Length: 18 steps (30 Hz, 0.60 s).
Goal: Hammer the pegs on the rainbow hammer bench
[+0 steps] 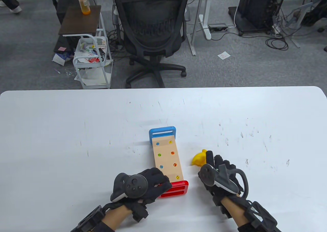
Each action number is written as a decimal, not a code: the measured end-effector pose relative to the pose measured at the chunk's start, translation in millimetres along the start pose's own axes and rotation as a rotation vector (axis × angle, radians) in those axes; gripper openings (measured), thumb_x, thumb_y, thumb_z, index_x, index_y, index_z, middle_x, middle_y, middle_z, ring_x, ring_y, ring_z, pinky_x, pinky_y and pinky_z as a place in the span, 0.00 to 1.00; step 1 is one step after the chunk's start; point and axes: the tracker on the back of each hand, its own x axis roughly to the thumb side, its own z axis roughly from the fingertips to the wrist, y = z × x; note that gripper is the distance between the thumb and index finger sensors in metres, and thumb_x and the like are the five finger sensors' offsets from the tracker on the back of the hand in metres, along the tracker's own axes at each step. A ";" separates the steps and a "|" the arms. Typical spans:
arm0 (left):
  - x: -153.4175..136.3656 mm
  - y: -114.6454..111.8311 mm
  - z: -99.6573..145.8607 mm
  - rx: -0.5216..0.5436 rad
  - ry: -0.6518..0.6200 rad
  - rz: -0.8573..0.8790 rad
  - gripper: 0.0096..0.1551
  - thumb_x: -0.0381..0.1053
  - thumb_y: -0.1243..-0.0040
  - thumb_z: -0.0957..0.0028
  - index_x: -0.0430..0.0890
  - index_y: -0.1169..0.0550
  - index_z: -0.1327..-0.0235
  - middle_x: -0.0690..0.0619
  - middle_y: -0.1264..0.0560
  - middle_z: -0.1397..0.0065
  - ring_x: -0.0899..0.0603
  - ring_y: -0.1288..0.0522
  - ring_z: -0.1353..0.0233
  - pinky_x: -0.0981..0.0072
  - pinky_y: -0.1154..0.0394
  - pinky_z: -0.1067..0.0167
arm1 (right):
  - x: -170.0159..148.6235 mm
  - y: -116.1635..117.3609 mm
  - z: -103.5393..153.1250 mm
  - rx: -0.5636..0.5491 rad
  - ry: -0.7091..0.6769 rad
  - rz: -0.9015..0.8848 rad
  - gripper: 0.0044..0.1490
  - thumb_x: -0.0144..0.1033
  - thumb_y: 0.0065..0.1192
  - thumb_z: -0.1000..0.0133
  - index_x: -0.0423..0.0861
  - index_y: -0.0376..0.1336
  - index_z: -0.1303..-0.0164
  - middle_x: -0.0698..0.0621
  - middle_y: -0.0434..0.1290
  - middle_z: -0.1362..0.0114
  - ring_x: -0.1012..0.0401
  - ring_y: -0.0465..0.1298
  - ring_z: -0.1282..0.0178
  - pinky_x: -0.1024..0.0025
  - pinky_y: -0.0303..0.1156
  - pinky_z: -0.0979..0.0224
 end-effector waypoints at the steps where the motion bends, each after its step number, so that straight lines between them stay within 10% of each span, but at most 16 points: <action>1: 1.1 5.3 1.1 0.036 0.001 0.007 0.38 0.77 0.55 0.46 0.54 0.16 0.40 0.51 0.21 0.34 0.41 0.17 0.41 0.50 0.19 0.42 | -0.7 -5.1 2.7 -0.051 -0.012 -0.022 0.56 0.55 0.49 0.33 0.33 0.32 0.13 0.25 0.50 0.13 0.26 0.59 0.23 0.20 0.50 0.27; 8: -8.1 33.1 7.9 0.147 0.135 -0.233 0.53 0.79 0.55 0.46 0.50 0.41 0.14 0.40 0.38 0.14 0.27 0.40 0.14 0.18 0.42 0.27 | 6.9 -27.0 21.5 -0.200 -0.084 -0.034 0.58 0.58 0.48 0.34 0.35 0.29 0.13 0.25 0.42 0.11 0.23 0.49 0.19 0.15 0.40 0.29; 18: -19.0 33.9 12.5 0.114 0.330 -0.511 0.58 0.79 0.58 0.45 0.48 0.56 0.12 0.33 0.59 0.11 0.21 0.62 0.16 0.12 0.58 0.32 | 23.9 -34.8 34.5 -0.301 -0.175 -0.057 0.58 0.59 0.47 0.34 0.37 0.28 0.13 0.25 0.39 0.11 0.22 0.45 0.18 0.15 0.36 0.31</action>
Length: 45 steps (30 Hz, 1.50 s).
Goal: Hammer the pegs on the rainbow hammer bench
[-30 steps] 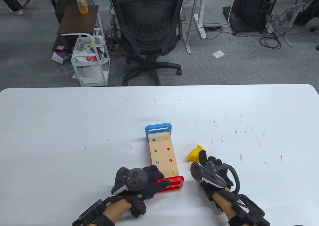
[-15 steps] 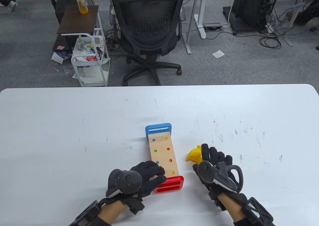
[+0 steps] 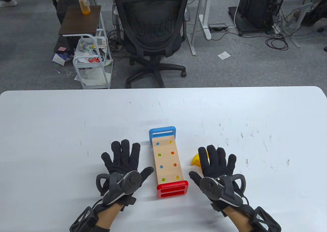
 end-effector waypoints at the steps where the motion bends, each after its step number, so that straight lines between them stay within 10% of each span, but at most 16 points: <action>1: 1.2 -0.3 0.5 0.008 -0.003 -0.036 0.58 0.79 0.58 0.45 0.48 0.56 0.12 0.33 0.59 0.11 0.21 0.62 0.16 0.12 0.58 0.32 | 0.8 -1.1 0.4 -0.008 -0.003 0.004 0.58 0.59 0.47 0.34 0.37 0.28 0.13 0.25 0.39 0.10 0.22 0.44 0.18 0.14 0.36 0.32; 45: 6.3 -22.0 -1.5 -0.136 -0.016 -0.190 0.57 0.79 0.60 0.45 0.49 0.54 0.11 0.35 0.58 0.10 0.22 0.61 0.15 0.12 0.60 0.32 | -3.3 2.8 -4.4 0.159 0.050 0.091 0.58 0.62 0.42 0.34 0.40 0.23 0.15 0.27 0.26 0.12 0.21 0.29 0.21 0.17 0.26 0.39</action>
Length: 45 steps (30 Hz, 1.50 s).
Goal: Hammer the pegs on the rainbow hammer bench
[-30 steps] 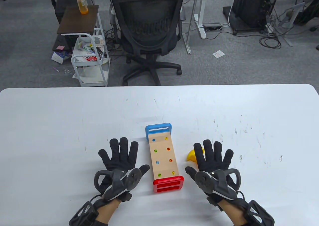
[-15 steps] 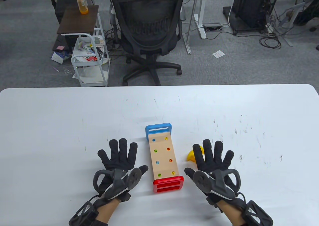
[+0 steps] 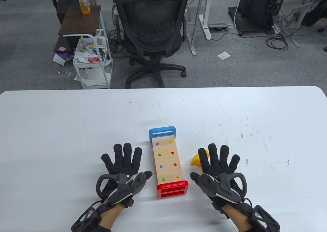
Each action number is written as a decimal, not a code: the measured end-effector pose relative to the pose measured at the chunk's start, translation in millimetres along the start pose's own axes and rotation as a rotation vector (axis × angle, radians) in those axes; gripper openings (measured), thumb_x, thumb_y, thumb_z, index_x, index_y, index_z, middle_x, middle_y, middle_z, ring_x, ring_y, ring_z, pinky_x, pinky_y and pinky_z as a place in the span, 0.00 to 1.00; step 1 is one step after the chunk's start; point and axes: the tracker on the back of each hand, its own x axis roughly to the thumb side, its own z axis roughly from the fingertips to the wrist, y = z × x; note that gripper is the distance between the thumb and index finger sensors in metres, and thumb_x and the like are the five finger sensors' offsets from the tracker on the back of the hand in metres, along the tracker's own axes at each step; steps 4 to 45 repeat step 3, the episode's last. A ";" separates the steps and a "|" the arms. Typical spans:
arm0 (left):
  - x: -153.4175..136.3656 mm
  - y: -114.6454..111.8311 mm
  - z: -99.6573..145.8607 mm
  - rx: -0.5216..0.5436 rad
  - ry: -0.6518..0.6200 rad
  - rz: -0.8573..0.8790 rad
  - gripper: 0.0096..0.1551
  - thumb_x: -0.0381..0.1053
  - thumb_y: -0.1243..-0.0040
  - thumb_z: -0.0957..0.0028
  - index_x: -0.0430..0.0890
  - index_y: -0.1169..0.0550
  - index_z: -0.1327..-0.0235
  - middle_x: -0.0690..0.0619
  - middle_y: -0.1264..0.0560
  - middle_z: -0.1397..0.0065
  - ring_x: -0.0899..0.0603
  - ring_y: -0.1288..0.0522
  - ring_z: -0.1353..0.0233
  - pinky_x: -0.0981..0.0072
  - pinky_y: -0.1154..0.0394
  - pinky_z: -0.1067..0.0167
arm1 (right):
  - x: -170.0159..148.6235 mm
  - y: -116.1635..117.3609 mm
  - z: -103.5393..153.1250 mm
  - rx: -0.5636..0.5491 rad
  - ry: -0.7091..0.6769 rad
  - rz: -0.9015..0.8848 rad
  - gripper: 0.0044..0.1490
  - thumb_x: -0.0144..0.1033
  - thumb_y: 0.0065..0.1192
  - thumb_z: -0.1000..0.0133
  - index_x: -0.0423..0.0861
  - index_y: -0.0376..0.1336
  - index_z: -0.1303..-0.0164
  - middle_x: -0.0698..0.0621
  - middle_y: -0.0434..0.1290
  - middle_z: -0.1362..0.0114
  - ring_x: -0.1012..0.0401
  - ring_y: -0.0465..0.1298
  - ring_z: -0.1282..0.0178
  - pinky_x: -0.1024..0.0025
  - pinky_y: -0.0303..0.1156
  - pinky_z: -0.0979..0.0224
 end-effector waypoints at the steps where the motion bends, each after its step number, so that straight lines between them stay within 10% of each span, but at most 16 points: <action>1: 0.2 0.5 0.3 0.003 -0.005 0.008 0.57 0.79 0.60 0.45 0.49 0.54 0.11 0.35 0.58 0.10 0.22 0.60 0.15 0.12 0.59 0.32 | 0.0 0.0 0.0 0.001 0.000 0.000 0.58 0.62 0.42 0.34 0.40 0.23 0.15 0.27 0.26 0.12 0.21 0.29 0.21 0.17 0.26 0.39; 45: 1.7 1.7 1.3 0.010 -0.012 0.022 0.57 0.79 0.60 0.45 0.49 0.54 0.11 0.35 0.58 0.10 0.22 0.60 0.15 0.12 0.59 0.32 | -0.1 0.3 -0.2 0.007 0.002 -0.004 0.58 0.62 0.42 0.34 0.40 0.24 0.14 0.27 0.26 0.12 0.21 0.29 0.21 0.17 0.26 0.39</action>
